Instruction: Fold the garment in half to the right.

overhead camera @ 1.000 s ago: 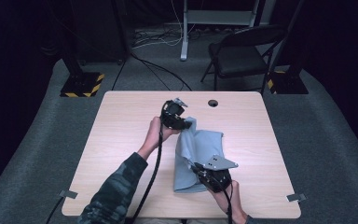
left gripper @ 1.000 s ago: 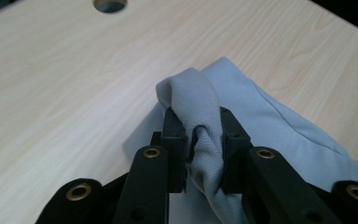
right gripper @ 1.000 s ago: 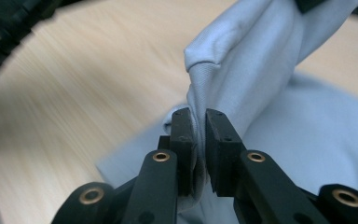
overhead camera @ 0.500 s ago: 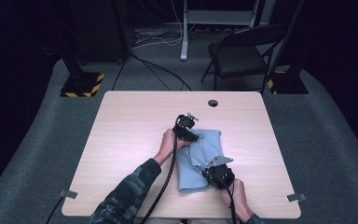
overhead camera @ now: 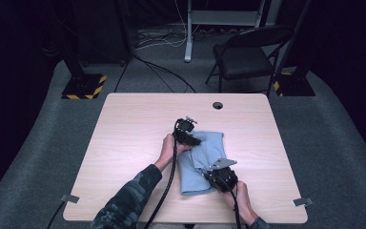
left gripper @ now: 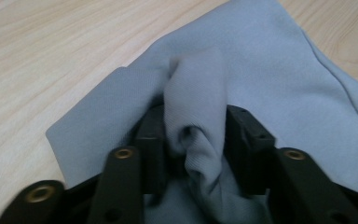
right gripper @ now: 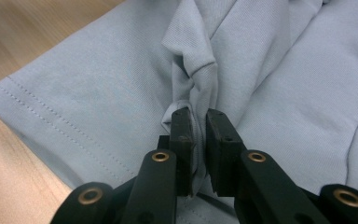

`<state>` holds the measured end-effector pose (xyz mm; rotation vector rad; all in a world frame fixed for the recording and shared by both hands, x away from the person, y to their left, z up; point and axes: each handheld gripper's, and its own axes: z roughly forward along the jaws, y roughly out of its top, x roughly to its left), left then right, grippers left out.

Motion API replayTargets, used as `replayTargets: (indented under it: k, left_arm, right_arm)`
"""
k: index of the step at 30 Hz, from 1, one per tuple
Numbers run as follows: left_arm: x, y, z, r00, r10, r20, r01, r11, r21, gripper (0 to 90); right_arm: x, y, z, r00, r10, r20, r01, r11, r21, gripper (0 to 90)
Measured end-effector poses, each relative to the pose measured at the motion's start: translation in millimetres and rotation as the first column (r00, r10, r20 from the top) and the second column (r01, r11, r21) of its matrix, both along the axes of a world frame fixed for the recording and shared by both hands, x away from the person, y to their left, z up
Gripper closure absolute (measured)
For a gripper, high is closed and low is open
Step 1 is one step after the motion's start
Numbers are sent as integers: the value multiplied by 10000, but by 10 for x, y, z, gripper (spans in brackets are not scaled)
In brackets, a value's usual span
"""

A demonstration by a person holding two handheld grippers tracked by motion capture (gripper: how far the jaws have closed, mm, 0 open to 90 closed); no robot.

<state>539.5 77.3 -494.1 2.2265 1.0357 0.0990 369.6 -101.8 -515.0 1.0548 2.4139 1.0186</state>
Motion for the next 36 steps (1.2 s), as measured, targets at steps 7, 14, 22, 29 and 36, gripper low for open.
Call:
replayTargets:
  k: [7, 14, 22, 29, 36]
  left_arm:
    - [-161, 381, 205, 9976, 666, 210, -653, 9961, -589, 228]
    - [-418, 822, 346, 9894, 1302, 644, -1225, 9861, -1126, 157]
    - [-887, 732, 51, 9942, 487, 959, -542, 9970, 559, 154]
    - [-1018, 498, -174, 9916, -34, 1296, -199, 9839, 1778, 159]
    - [-1075, 505, -189, 9894, -93, 1446, -159, 9849, 1726, 170]
  right_arm:
    - [34, 51, -6, 9993, 346, 137, -345, 9994, -56, 821]
    - [39, 67, -13, 9995, 301, 85, -302, 9995, 132, 821]
    - [30, 72, -19, 9996, 166, 215, -181, 9974, 704, 822]
    - [-130, -48, 109, 9956, -360, 865, 208, 9851, 1704, 818]
    - [-232, -341, 67, 9946, -1017, -193, 1035, 9811, 1633, 755]
